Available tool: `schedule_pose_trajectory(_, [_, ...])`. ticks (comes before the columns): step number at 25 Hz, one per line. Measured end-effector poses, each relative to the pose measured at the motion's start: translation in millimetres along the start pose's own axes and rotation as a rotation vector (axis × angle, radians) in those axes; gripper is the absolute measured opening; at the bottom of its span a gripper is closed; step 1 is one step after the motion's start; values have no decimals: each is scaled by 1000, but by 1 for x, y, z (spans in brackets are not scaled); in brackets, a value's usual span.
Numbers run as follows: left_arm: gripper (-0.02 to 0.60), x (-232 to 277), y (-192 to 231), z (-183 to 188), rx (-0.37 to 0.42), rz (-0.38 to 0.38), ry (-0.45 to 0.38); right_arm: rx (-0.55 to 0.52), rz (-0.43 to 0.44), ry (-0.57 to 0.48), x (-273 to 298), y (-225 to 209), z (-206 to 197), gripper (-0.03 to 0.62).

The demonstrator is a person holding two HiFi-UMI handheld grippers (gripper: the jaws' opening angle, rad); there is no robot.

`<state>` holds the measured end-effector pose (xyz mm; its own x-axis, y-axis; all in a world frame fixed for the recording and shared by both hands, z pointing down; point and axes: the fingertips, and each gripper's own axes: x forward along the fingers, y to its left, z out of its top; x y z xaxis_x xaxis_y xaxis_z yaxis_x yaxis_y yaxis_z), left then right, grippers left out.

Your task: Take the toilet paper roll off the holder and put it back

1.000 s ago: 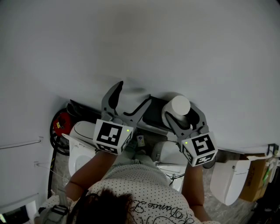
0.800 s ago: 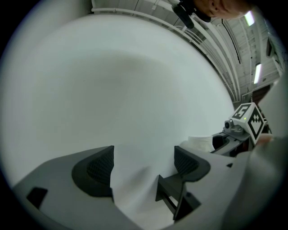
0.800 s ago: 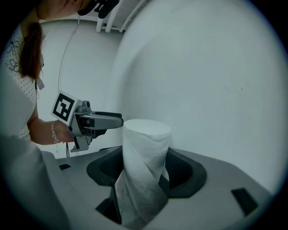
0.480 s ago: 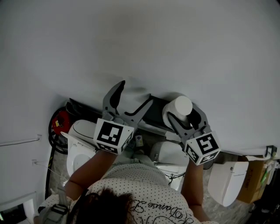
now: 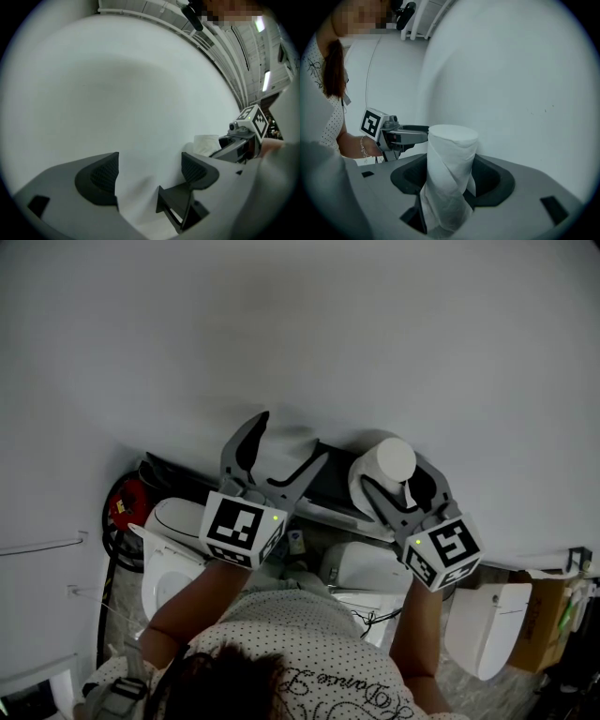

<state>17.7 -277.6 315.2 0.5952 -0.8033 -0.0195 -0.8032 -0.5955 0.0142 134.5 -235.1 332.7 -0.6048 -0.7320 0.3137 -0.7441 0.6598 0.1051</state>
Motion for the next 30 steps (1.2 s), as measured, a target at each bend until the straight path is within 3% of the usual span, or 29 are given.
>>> schedule_pose_trajectory(11, [402, 1, -4, -1, 14, -17, 10, 51, 44, -45, -11, -2, 24, 282])
schedule_pose_trajectory(30, [402, 1, -4, -7, 22, -23, 33, 49, 28, -98, -30, -19, 48, 281])
